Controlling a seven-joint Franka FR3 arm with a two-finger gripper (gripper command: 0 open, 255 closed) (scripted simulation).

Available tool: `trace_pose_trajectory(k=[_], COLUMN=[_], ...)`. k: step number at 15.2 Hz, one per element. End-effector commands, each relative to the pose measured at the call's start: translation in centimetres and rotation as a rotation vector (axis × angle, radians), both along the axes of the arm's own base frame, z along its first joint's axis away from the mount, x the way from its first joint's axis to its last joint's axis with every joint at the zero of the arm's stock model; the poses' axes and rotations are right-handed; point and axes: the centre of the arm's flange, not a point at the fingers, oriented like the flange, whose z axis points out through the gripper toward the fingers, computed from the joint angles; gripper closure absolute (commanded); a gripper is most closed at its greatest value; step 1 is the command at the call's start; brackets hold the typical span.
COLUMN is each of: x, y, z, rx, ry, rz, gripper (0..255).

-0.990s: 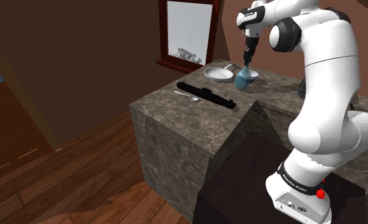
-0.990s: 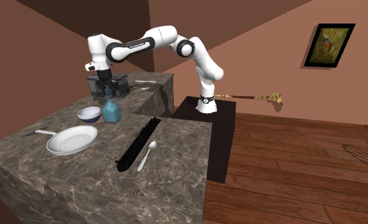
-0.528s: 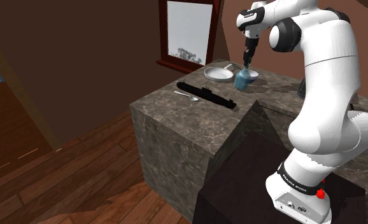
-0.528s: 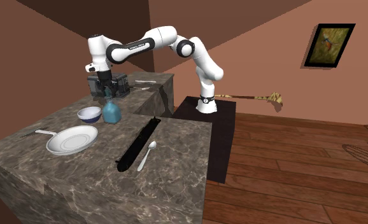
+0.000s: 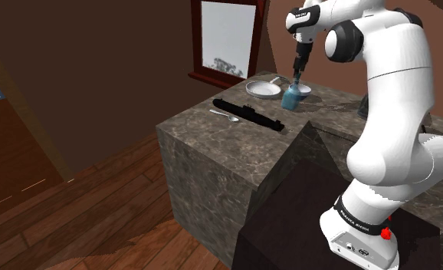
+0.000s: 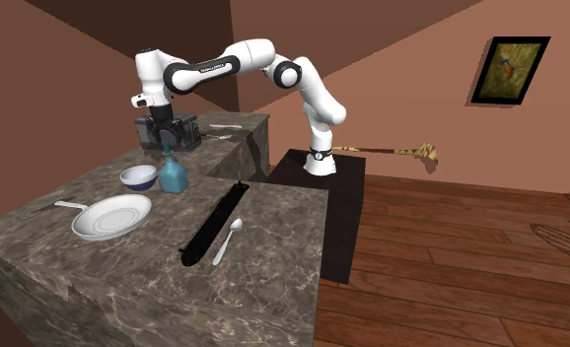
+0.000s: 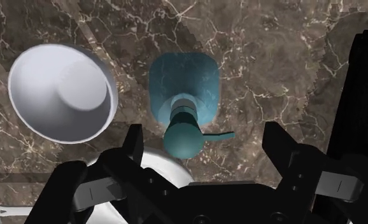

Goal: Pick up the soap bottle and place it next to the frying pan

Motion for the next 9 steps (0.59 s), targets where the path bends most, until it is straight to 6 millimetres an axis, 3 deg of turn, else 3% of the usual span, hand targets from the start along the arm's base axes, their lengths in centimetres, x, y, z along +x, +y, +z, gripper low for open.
trace_pose_trajectory(k=[1,2,9], x=[0.4,0.5,0.5], y=[0.2,0.2,0.2], z=[2.4,3.5,3.5], rx=[0.0,0.0,0.0], ry=[0.0,0.0,0.0], rz=[0.0,0.0,0.0], gripper=[0,0,0])
